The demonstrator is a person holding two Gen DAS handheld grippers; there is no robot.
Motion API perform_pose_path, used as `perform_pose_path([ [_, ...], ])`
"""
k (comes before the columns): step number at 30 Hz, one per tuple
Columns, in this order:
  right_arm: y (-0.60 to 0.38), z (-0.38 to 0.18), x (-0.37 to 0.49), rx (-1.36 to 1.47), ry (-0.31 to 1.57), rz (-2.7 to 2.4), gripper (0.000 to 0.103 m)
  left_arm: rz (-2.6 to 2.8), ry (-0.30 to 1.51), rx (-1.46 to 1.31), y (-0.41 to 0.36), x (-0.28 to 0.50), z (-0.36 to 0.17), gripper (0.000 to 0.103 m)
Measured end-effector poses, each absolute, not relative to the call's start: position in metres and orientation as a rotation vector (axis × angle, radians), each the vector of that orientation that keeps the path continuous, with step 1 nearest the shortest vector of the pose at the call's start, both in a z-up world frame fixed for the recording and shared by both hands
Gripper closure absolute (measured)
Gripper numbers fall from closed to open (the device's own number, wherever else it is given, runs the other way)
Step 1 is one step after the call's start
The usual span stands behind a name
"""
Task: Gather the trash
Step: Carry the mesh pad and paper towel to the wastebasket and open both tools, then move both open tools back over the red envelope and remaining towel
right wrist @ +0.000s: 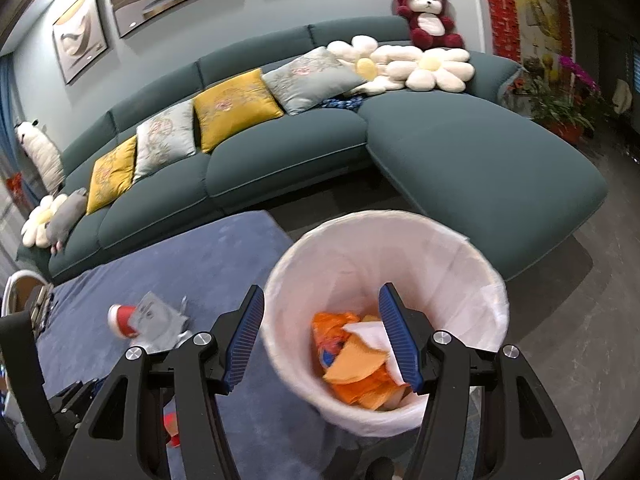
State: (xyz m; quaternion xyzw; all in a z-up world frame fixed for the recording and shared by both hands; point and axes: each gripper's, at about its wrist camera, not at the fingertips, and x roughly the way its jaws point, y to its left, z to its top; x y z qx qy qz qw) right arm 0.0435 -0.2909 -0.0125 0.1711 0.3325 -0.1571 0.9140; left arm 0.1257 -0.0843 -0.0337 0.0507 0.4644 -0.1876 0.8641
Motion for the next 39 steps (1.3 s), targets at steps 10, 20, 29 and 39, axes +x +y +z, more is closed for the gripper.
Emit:
perform_pose_path([
  [10,-0.230,-0.028,0.048,0.316,0.747,-0.235,0.045,-0.359,0.981,0.099,-0.021,0.115,-0.047,0.028],
  [20,-0.194,-0.046,0.049,0.307,0.798,-0.188,0.045,-0.387,0.990,0.226,-0.004,0.099,-0.080,0.025],
  [29,-0.179,-0.068,0.054,0.296,0.848,-0.171,0.045,-0.428,1.012,0.272,-0.009,0.099,-0.108,0.025],
  [39,-0.182,-0.087,0.069,0.301,0.893,-0.178,0.045,-0.451,1.053,0.304,-0.018,0.110,-0.132,0.040],
])
